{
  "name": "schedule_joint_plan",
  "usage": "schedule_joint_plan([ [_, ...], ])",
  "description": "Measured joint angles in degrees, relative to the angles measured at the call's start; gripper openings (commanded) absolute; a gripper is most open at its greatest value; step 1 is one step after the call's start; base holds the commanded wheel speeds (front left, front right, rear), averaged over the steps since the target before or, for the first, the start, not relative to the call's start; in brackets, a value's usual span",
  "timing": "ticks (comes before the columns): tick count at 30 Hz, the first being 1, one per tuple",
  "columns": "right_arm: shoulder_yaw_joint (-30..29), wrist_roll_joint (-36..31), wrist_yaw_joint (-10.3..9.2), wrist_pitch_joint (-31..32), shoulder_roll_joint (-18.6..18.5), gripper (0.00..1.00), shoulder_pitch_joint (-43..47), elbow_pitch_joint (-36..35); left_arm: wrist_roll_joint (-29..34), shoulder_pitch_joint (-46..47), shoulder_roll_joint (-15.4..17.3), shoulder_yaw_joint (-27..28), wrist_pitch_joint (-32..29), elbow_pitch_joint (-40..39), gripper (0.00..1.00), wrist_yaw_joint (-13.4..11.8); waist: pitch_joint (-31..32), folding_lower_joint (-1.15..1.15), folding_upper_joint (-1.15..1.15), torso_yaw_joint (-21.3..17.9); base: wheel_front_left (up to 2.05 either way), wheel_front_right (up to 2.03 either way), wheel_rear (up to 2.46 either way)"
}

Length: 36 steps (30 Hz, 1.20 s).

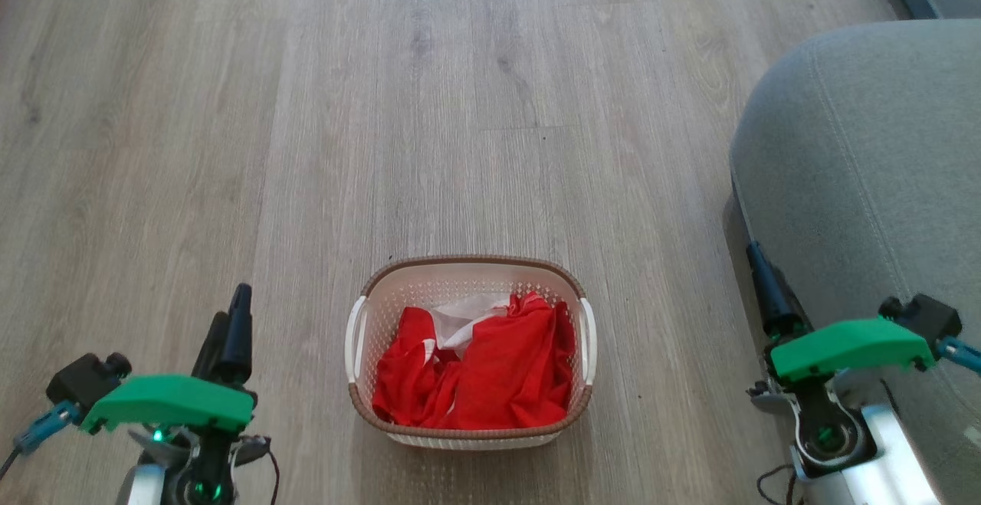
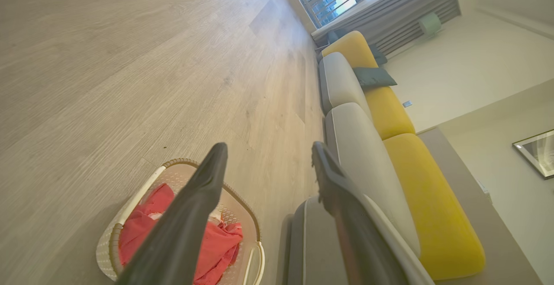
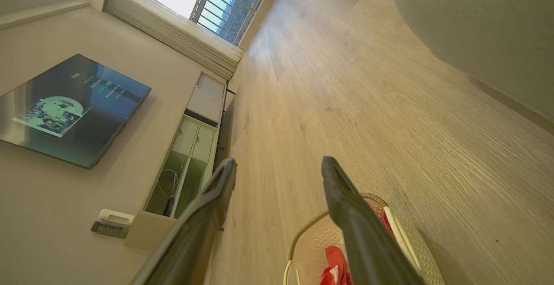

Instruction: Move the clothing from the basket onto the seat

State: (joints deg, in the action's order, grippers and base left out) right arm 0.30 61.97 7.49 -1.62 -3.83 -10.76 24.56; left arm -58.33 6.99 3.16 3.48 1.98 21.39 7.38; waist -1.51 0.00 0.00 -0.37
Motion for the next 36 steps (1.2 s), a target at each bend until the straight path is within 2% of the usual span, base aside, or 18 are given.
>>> schedule_joint_plan([
  [10, 0.97, -8.21, 0.0, -1.99, -0.05, 1.0, -2.27, 1.14, 9.64, 1.46, 0.02, 0.16, 1.7, -0.02, 1.0, 0.0, -0.48, 0.0, 0.0, -0.31, 0.0, 0.0, 0.0],
  [36, 4.23, -25.68, 0.0, -6.15, -1.18, 1.0, -8.14, 4.77, 28.99, 4.69, 0.71, -0.54, 5.76, 1.14, 1.0, -1.51, -1.33, 0.0, 0.0, -0.64, 0.0, 0.0, 0.0],
])
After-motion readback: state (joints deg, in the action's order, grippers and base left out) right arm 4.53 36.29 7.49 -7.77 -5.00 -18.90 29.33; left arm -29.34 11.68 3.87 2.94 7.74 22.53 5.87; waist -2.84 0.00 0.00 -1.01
